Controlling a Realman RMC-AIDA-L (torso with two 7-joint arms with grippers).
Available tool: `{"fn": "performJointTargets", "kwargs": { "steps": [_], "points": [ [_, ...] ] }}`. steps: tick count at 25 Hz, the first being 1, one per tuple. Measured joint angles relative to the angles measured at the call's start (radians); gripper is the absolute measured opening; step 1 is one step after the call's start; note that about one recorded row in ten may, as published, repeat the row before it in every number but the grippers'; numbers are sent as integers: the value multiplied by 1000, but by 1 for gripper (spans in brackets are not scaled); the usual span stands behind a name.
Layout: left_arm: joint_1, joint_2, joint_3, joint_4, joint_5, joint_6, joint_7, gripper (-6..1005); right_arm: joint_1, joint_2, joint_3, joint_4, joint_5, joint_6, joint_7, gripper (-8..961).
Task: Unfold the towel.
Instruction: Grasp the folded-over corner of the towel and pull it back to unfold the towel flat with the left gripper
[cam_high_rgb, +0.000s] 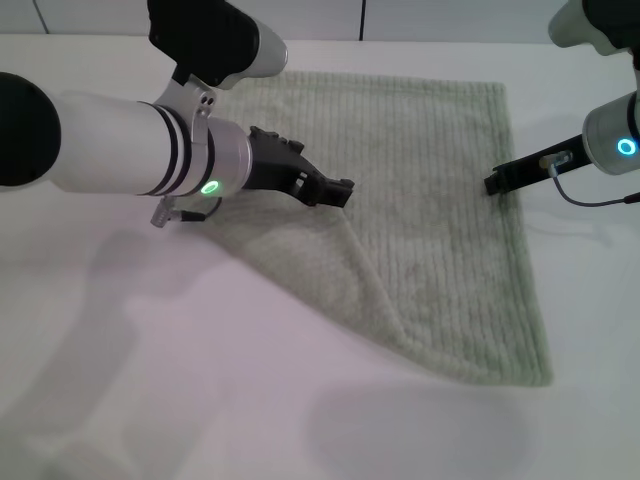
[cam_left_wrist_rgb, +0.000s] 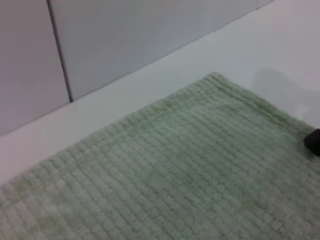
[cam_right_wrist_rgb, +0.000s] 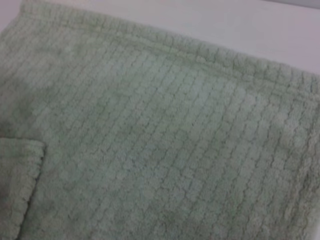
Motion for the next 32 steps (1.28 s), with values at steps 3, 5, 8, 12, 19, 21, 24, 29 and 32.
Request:
{"fn": "performJointTargets", "kwargs": {
  "steps": [3,5,8,12,19,21,24,29,32],
  "points": [
    [-4,0,24,7,1,14,-6,854,-2,0,0,0,0,0,0,-1],
    [-6,-1,39,14,1,22,-9,854,-2,0,0,0,0,0,0,-1],
    [-18,-1,70,34,16,54,-26,854,-1,0,0,-1,0,0,-1,-1],
    [-36,-2,107,59,50,103,-55,853,-1,0,0,-2,0,0,-2,-1],
    [-68,-3,131,142,66,195,-72,852,-2,0,0,-4,0,-5,-3,-1],
    [-81,-3,135,168,72,202,-77,852,-2,0,0,-4,0,-6,-3,-1],
    [-99,-4,141,198,76,209,-83,852,-2,0,0,-5,0,-7,-3,-1],
    [-101,-5,143,207,82,235,-83,851,-1,0,0,-6,0,-8,-3,-1],
    [-101,-5,143,216,88,243,-83,850,1,0,0,-6,0,-8,-3,-1]
  ]
}}
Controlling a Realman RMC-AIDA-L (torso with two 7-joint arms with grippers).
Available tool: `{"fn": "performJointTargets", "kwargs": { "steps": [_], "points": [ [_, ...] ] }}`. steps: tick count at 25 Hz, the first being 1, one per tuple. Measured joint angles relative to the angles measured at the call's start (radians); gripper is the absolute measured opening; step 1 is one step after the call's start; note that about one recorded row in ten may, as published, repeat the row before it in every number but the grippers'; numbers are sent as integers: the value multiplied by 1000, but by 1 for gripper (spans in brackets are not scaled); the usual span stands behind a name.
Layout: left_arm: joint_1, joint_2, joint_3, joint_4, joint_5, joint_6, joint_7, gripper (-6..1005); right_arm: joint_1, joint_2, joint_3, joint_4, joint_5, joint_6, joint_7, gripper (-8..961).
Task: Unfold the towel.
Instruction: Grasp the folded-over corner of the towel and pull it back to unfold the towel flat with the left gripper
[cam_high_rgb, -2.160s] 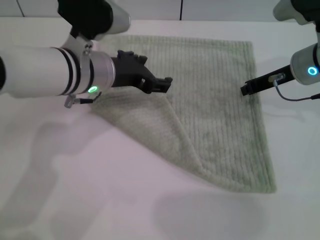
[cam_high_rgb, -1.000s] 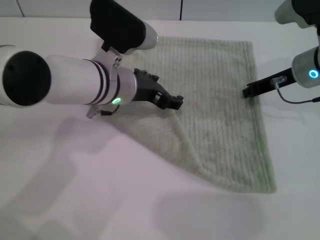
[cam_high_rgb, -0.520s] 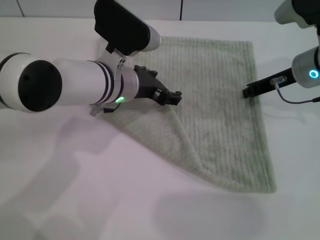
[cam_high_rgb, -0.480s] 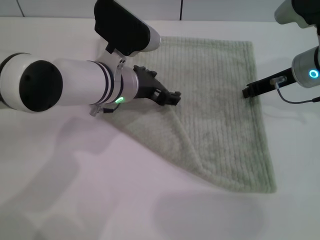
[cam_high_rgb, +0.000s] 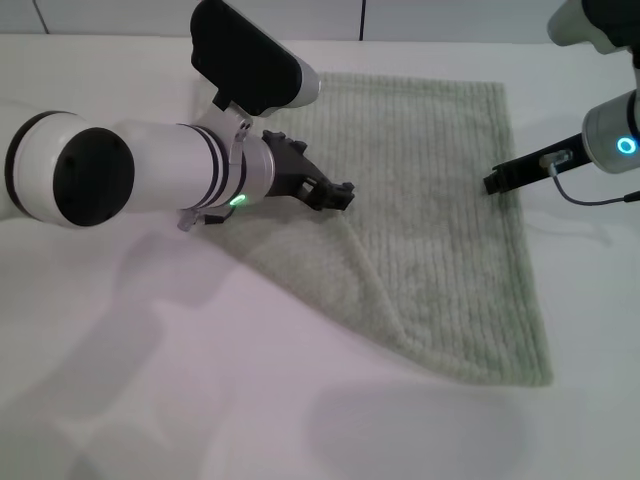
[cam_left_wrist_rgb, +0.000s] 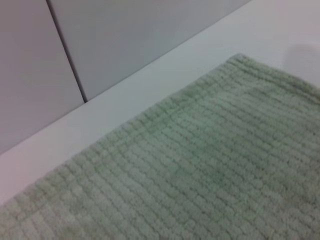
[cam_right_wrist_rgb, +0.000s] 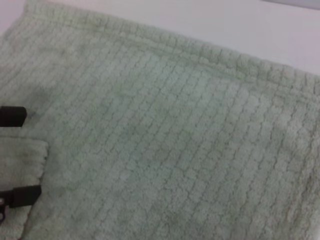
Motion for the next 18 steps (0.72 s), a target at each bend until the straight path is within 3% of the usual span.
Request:
{"fn": "performJointTargets", "kwargs": {
  "steps": [18],
  "points": [
    [-36,0,3,46,1,-10,-11,848,4,0,-2,2,0,0,1,-1]
  ]
}}
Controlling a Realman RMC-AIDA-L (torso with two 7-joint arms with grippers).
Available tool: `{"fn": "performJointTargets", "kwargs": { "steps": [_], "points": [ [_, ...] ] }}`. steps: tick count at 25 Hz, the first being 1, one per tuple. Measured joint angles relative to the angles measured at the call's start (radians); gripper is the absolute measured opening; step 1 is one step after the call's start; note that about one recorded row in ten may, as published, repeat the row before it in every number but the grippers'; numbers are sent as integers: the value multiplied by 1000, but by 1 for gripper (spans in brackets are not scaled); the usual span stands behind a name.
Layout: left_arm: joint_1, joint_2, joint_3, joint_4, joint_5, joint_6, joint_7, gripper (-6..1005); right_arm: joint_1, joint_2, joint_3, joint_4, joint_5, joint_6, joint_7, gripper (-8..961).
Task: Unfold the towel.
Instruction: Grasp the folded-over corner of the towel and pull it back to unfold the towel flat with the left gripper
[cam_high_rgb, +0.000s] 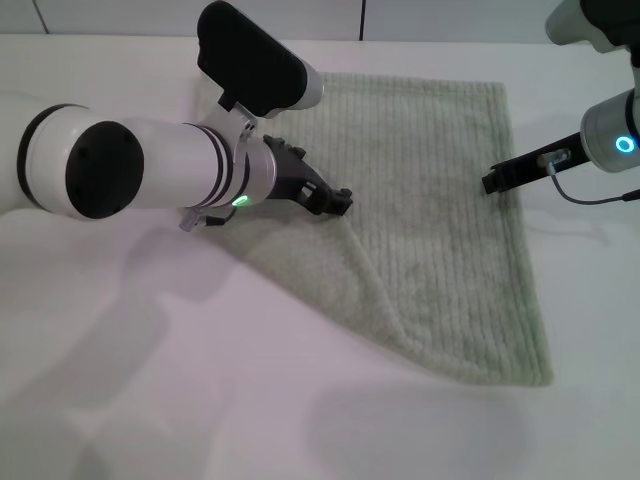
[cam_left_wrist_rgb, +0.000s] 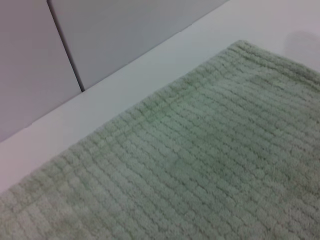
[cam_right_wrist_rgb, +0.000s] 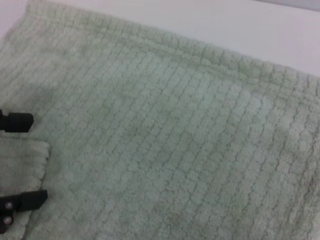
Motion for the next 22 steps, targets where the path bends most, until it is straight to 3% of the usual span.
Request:
{"fn": "performJointTargets", "kwargs": {
  "steps": [22],
  "points": [
    [-7,0,9,-4,11,-11,-12,845,1,0,-6,45,0,40,-6,0]
  ]
}}
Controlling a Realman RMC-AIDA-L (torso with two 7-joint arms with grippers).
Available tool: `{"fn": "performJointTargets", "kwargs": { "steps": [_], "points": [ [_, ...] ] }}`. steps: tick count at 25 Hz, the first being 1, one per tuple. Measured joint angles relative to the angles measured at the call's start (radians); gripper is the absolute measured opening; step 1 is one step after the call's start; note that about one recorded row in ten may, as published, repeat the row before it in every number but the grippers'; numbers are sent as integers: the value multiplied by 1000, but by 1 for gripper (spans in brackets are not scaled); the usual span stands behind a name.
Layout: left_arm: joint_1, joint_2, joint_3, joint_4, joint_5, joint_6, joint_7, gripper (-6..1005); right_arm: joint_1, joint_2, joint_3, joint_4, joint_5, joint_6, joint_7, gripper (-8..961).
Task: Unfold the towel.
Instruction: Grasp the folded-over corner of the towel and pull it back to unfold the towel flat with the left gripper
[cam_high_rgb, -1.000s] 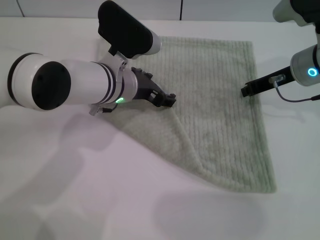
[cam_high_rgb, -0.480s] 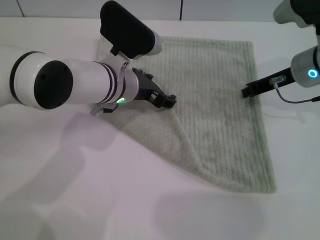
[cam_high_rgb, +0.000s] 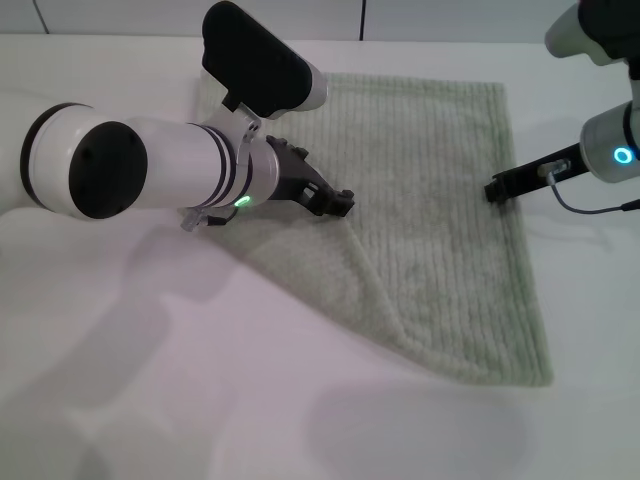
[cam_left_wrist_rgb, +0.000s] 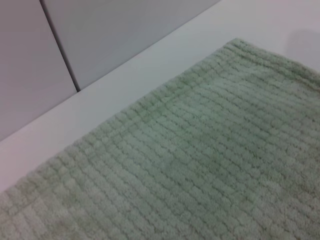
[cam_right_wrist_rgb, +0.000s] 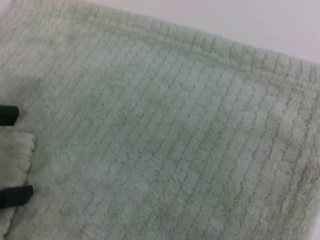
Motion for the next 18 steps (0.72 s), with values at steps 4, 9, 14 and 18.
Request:
{"fn": "performJointTargets", "kwargs": {
  "steps": [4,9,14,18],
  "points": [
    [0,0,0,0,0,-4,0,845,2,0,-4,0,0,1,-1,0],
    [0,0,0,0,0,-13,0,844,3,0,-5,0,-1,0,-1,0],
    [0,0,-1,0,3,-8,0,843,4,0,-5,-3,-1,-6,-1,0],
    [-1,0,-3,2,13,8,0,843,5,0,-5,-3,-1,-8,-1,0]
  ]
}}
